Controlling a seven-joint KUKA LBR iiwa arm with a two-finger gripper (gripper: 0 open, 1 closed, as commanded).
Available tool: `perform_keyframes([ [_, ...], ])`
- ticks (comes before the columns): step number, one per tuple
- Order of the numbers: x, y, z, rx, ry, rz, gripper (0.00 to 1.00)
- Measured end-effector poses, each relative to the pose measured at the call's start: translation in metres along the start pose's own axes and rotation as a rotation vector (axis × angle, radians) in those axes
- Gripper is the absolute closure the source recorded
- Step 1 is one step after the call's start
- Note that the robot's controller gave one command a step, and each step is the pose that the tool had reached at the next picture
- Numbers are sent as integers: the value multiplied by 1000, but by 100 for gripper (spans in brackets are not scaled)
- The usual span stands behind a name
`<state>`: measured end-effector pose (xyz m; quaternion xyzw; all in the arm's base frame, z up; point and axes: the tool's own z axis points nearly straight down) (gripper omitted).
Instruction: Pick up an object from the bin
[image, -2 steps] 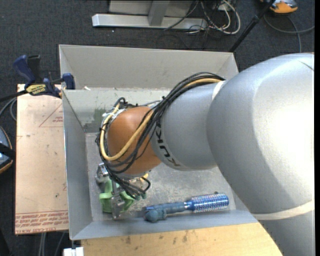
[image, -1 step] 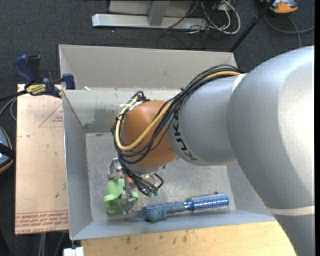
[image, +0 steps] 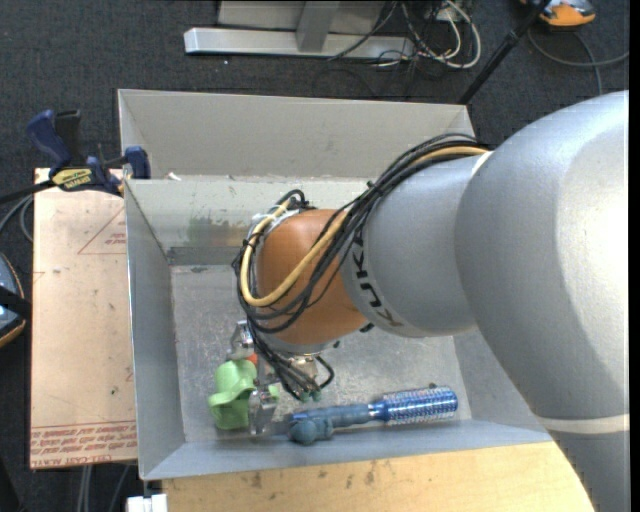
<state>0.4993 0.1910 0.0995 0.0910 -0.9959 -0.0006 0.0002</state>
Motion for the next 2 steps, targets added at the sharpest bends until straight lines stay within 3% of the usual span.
perform_keyframes([
  [1, 6, 0, 22, -4, -25, 8, 0],
  [2, 9, 2, 22, -3, -34, -3, 0],
])
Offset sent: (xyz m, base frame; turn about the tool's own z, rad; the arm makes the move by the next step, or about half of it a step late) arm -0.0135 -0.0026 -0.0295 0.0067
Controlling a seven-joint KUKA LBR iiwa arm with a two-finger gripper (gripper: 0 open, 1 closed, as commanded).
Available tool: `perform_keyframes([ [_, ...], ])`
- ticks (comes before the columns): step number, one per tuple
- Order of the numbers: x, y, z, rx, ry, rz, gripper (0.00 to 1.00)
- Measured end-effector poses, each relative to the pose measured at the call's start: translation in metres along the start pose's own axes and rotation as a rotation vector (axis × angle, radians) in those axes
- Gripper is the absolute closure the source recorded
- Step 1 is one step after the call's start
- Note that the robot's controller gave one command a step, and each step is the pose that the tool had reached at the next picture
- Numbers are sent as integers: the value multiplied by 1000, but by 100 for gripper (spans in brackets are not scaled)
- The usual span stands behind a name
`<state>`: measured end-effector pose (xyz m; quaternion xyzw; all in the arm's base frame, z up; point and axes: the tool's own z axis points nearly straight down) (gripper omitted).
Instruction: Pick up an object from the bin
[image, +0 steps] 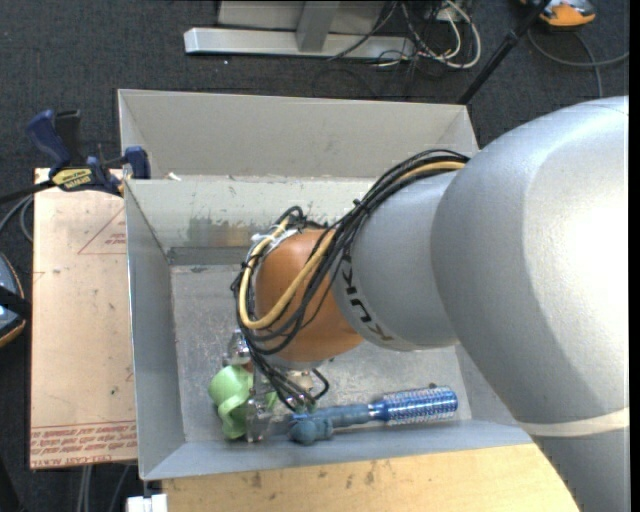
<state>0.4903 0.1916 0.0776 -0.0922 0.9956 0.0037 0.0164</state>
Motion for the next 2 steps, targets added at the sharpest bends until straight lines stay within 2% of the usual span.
perform_keyframes([
  [1, 0, 0, 0, -1, -2, 0, 100],
  [2, -6, 2, -87, 2, 24, 1, 100],
])
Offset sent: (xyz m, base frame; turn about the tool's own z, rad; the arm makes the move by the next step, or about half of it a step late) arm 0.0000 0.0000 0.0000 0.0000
